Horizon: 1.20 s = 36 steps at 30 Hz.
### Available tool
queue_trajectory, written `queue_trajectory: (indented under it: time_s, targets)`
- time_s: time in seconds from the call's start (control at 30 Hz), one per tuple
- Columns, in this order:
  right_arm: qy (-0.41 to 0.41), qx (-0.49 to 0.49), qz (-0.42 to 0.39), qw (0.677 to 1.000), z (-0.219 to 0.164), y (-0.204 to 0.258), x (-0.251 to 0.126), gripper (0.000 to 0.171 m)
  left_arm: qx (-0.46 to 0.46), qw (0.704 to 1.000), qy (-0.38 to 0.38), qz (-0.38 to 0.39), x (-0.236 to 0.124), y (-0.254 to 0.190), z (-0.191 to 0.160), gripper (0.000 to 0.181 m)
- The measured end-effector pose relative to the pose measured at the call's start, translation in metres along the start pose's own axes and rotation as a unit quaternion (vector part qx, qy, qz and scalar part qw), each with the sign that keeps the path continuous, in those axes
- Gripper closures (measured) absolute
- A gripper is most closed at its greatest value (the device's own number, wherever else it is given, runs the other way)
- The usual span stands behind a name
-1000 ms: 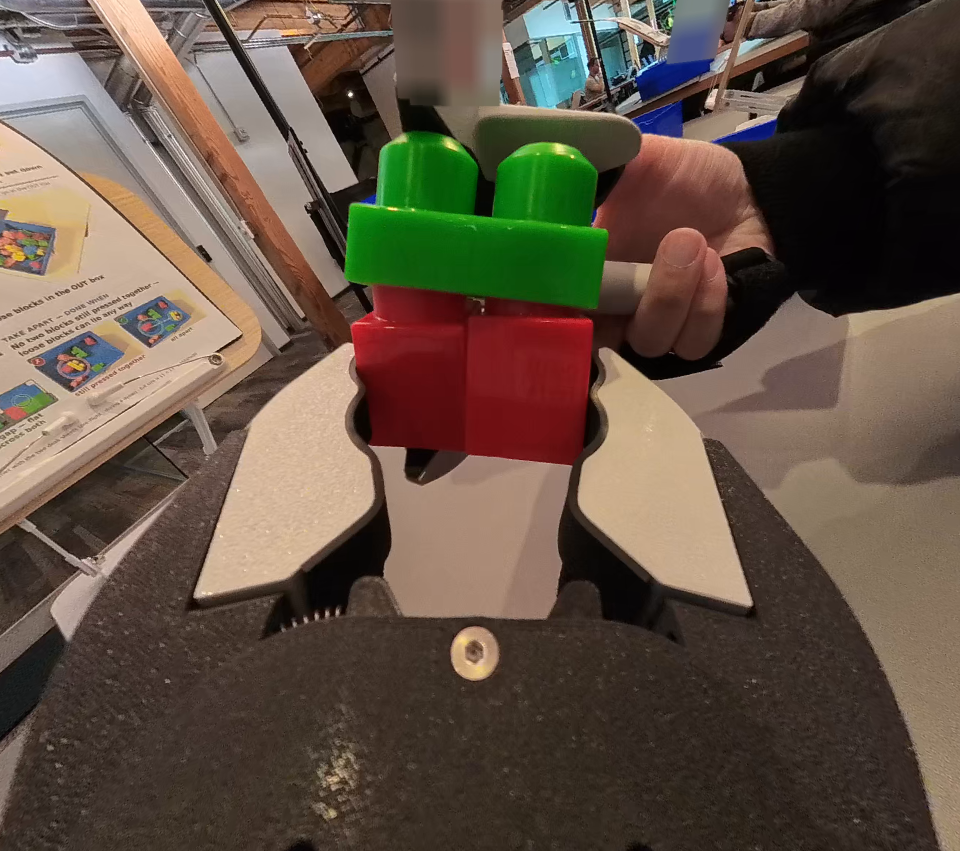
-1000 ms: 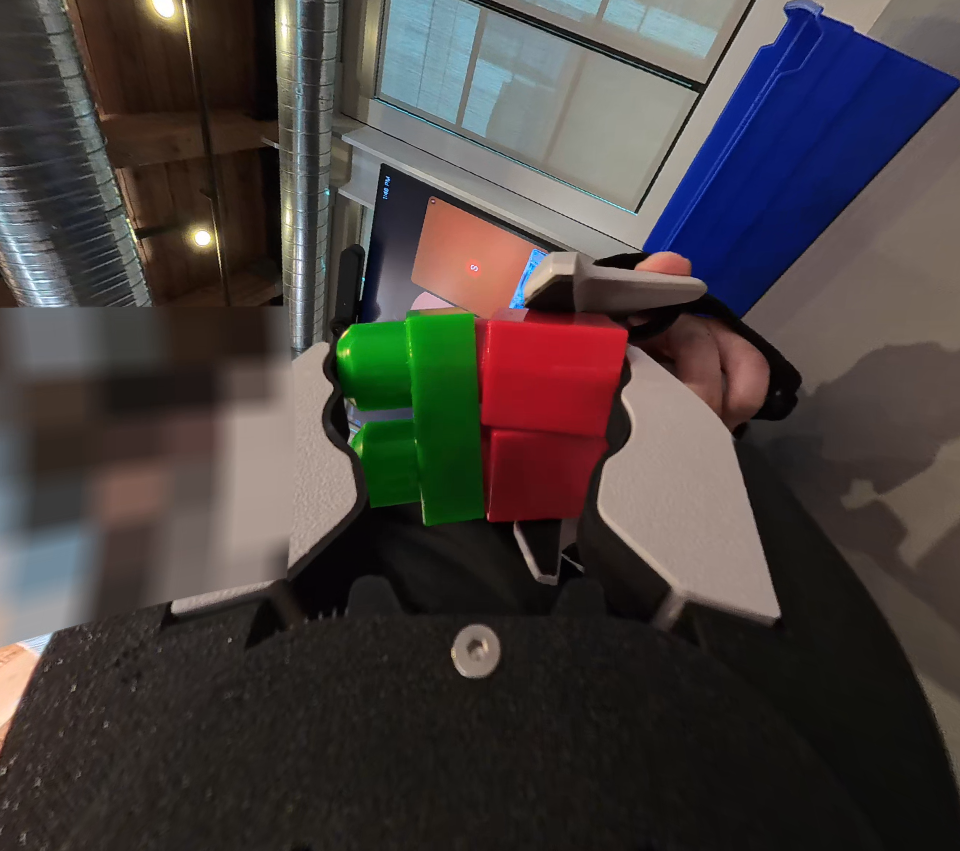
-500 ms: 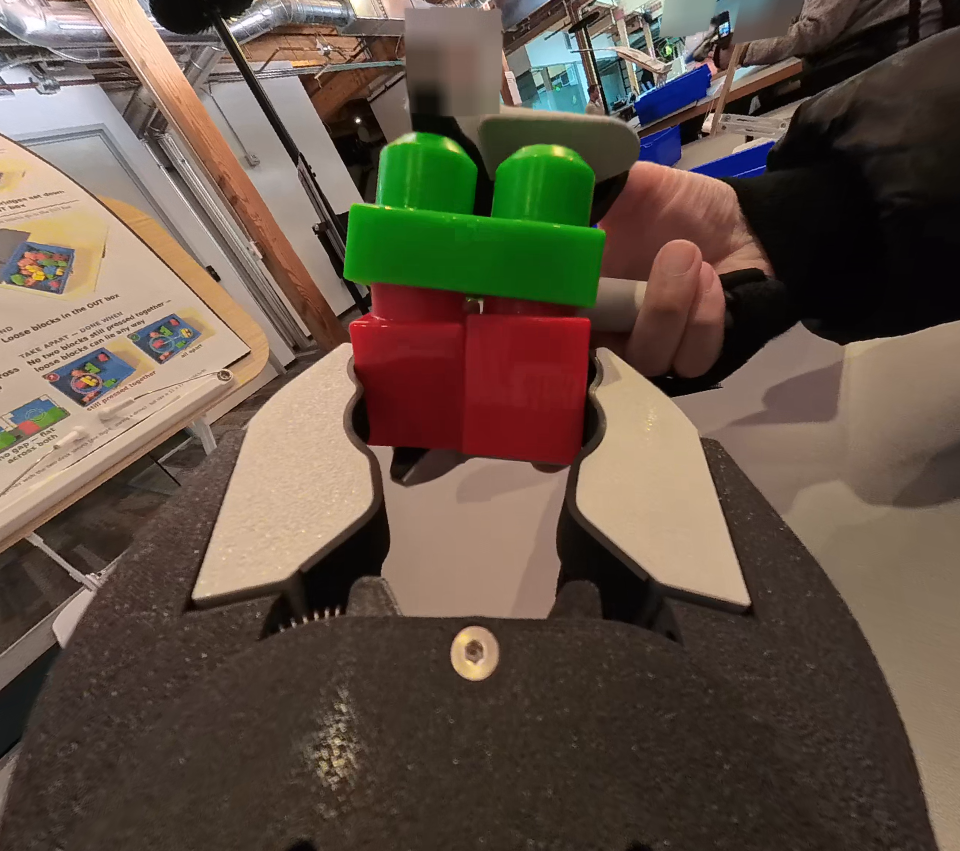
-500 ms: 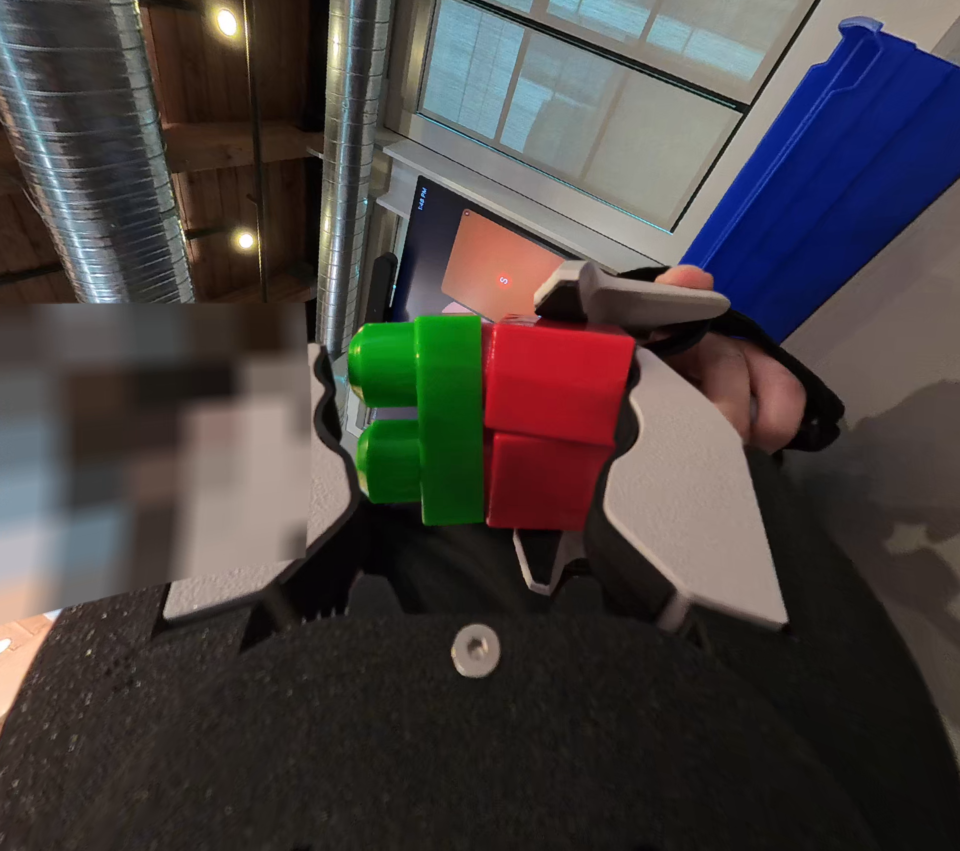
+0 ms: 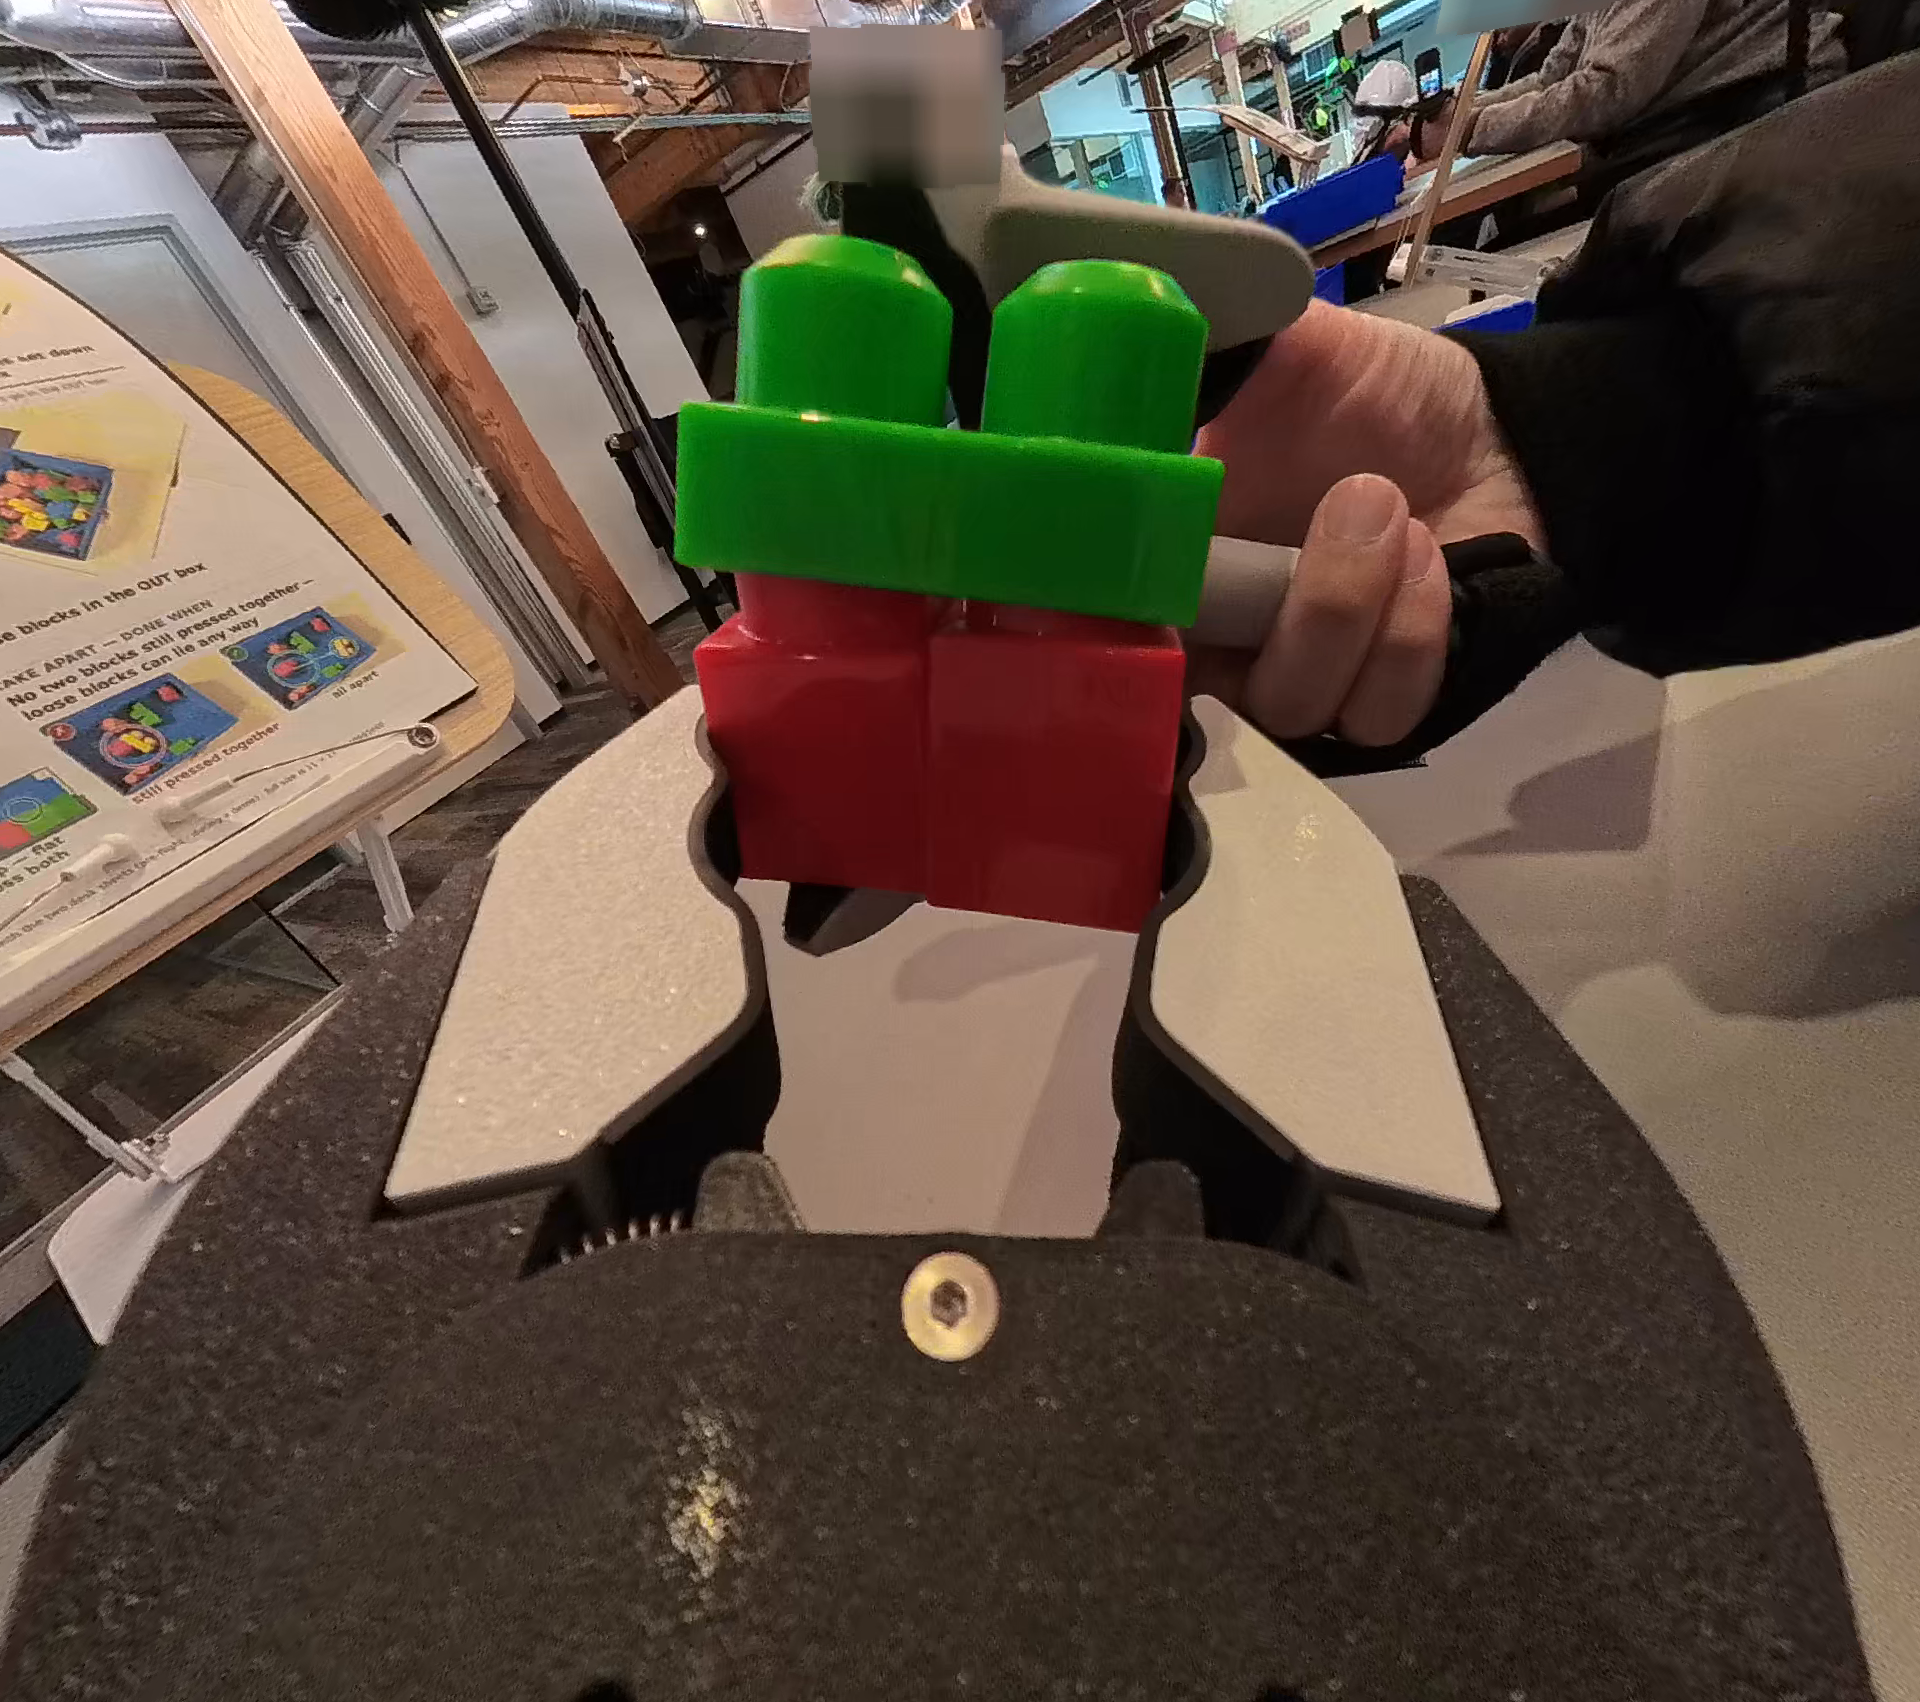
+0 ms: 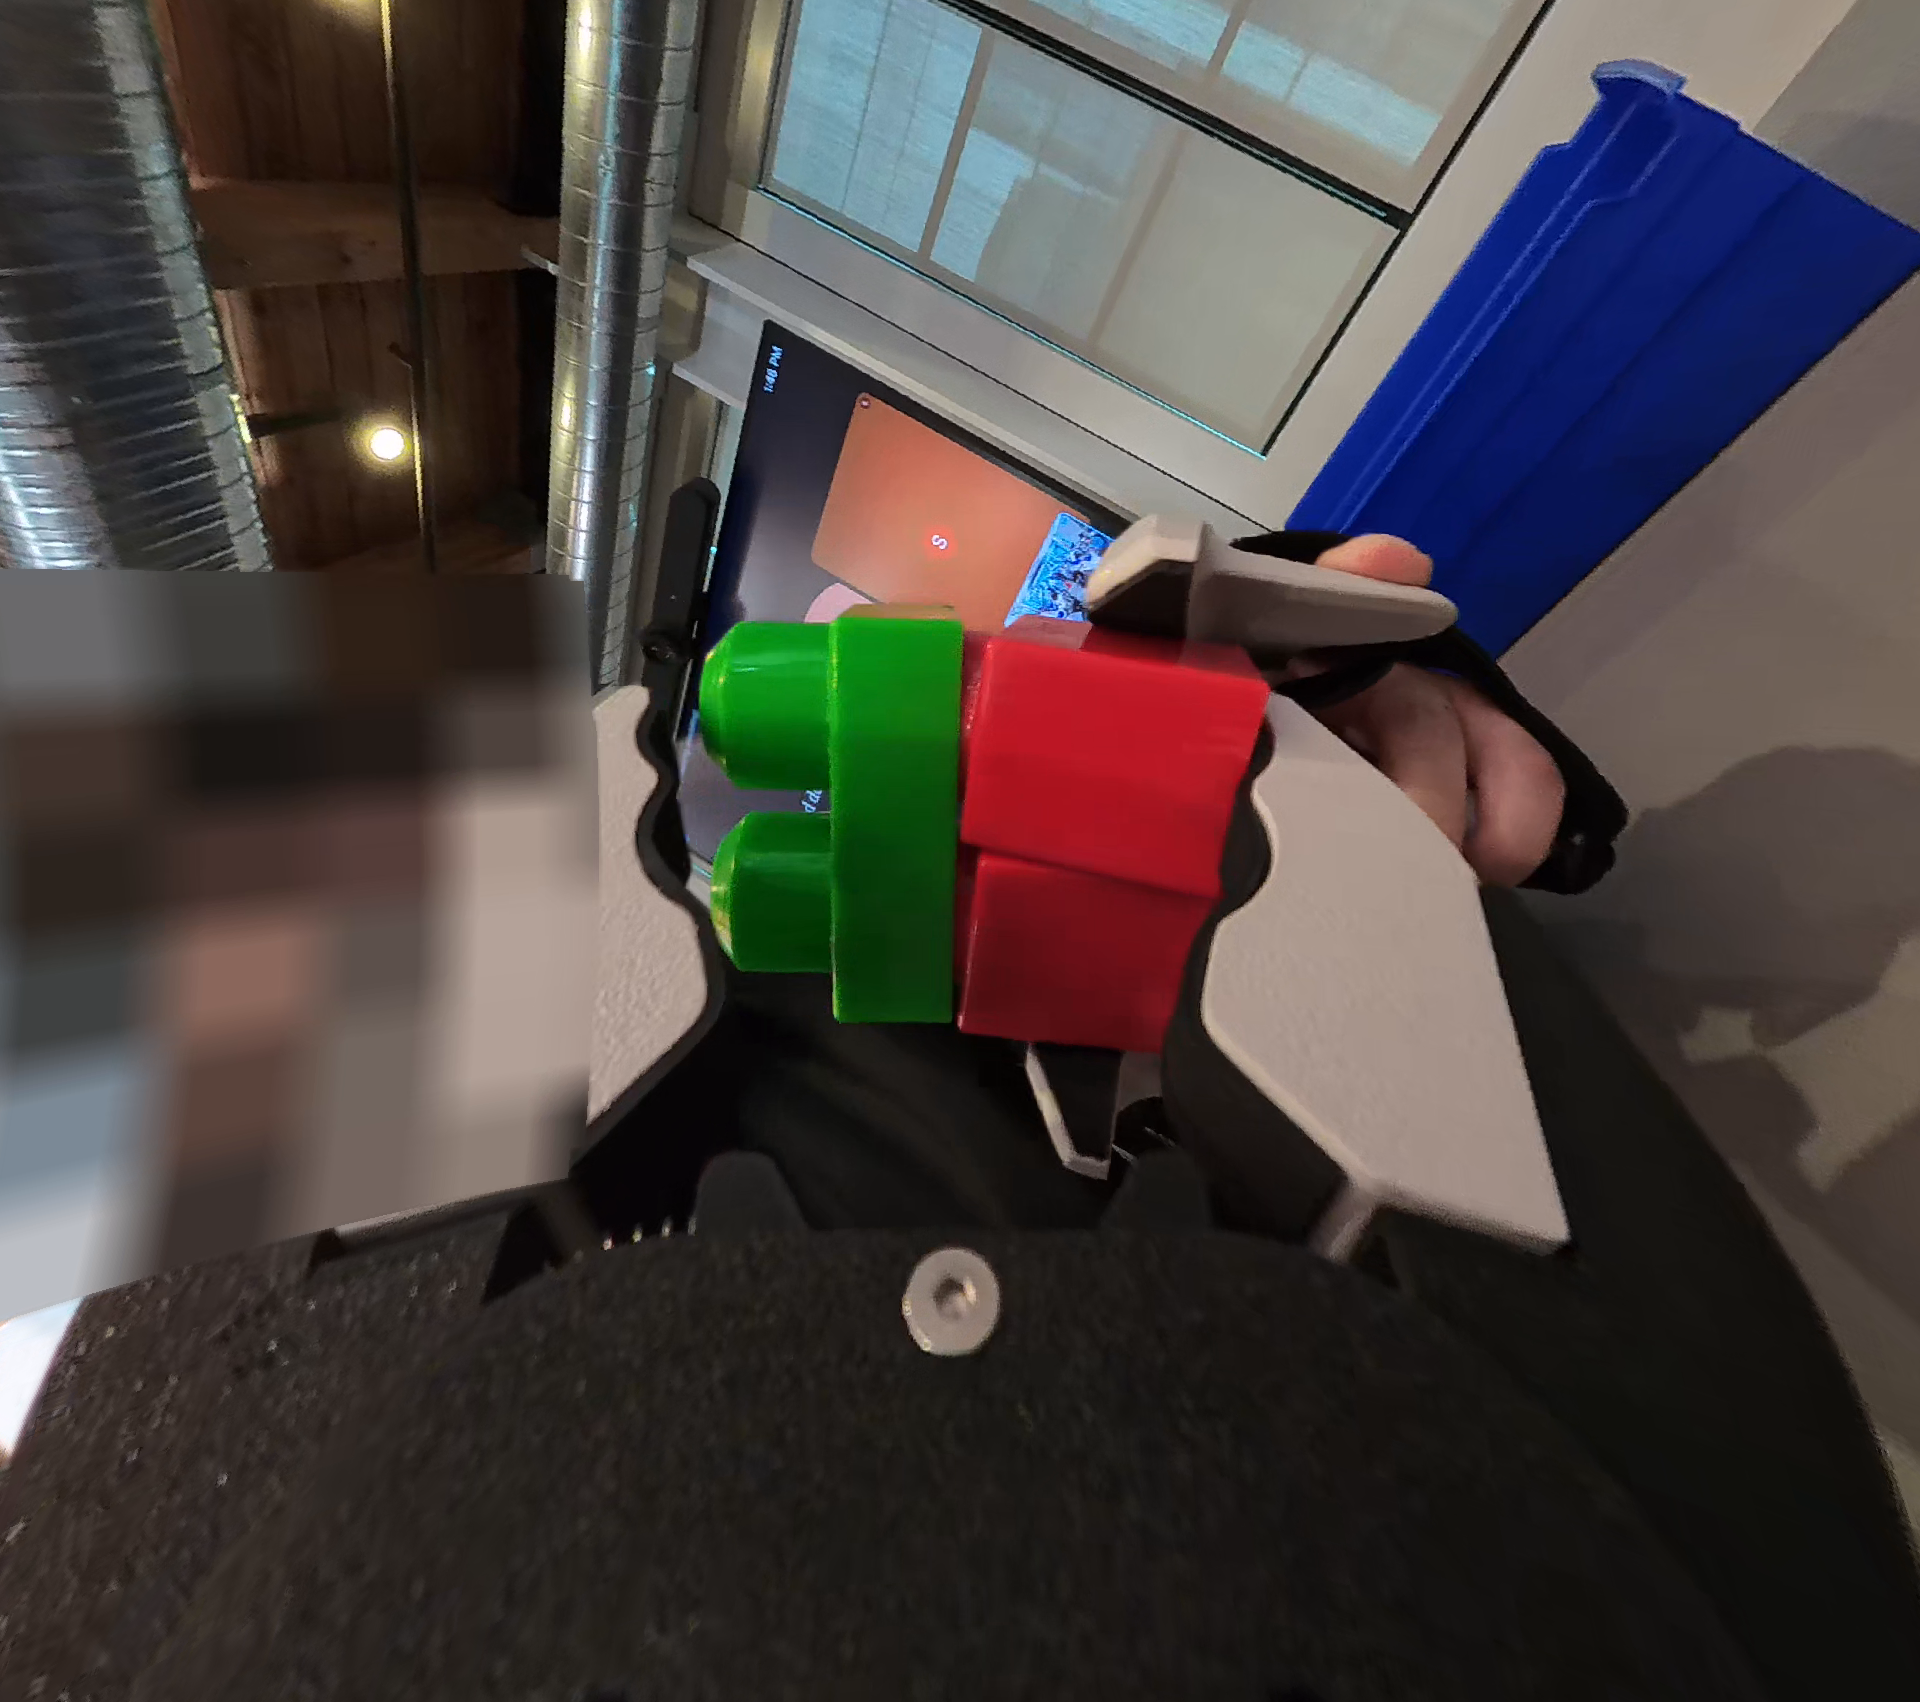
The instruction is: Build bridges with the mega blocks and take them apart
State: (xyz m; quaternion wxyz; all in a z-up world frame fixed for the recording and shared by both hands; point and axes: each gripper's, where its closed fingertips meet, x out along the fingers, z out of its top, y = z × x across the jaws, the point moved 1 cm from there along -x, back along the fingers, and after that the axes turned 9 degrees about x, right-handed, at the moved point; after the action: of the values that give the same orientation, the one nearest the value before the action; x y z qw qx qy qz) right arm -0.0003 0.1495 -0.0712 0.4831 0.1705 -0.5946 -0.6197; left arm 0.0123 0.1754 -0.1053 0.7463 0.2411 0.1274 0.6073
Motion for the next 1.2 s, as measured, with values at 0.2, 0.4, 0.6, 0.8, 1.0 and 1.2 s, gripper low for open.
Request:
queue_trajectory:
  time_s: [0.2,0.4,0.6,0.8,1.0,1.2]
  targets:
    - [-0.009,0.002,-0.016,1.0,0.003,-0.005,-0.002,0.076,0.001,1.0,0.011,0.001,0.001,0.0,-0.004,0.101]
    - [-0.009,-0.001,-0.036,0.999,0.002,-0.01,0.0,0.07,0.007,1.0,0.026,-0.005,0.003,-0.003,-0.007,0.101]
    - [-0.016,0.002,-0.031,0.999,0.003,-0.011,-0.001,0.068,0.007,0.999,0.032,-0.005,0.004,-0.003,-0.008,0.101]
    - [-0.012,0.004,-0.032,0.999,0.002,-0.011,-0.002,0.071,0.011,0.999,0.035,-0.005,0.005,-0.004,-0.009,0.101]
    - [-0.021,0.01,-0.03,0.999,0.005,-0.012,-0.002,0.069,0.014,0.999,0.04,0.002,0.005,-0.003,-0.01,0.101]
    - [0.042,0.053,-0.022,0.997,-0.003,-0.01,-0.007,0.07,-0.021,0.999,0.007,-0.024,0.004,-0.01,-0.001,0.101]
